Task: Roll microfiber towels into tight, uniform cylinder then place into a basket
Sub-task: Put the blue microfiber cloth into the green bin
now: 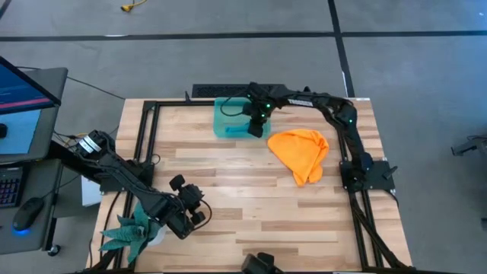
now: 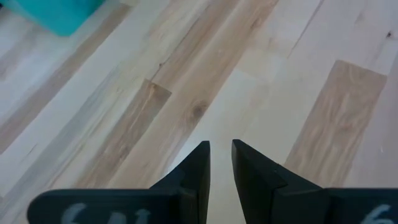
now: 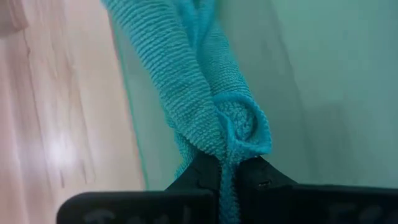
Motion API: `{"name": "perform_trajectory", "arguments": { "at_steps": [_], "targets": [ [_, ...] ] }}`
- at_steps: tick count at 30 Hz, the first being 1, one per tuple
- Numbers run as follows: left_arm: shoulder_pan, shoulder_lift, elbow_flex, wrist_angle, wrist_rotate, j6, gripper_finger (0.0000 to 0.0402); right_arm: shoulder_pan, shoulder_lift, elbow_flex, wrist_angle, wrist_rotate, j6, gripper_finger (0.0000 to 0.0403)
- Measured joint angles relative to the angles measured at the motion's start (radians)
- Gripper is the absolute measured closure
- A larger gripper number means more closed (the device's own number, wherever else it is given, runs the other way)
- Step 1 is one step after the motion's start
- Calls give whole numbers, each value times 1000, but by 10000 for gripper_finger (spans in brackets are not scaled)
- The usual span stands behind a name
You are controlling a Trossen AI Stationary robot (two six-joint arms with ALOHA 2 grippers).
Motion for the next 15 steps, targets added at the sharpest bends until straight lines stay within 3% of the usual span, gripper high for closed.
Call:
{"name": "perform_trajectory", "arguments": {
  "at_steps": [15],
  "targets": [
    [3,0,0,0,24,9,343,3,10,25,-111,9,27,358]
  ]
}}
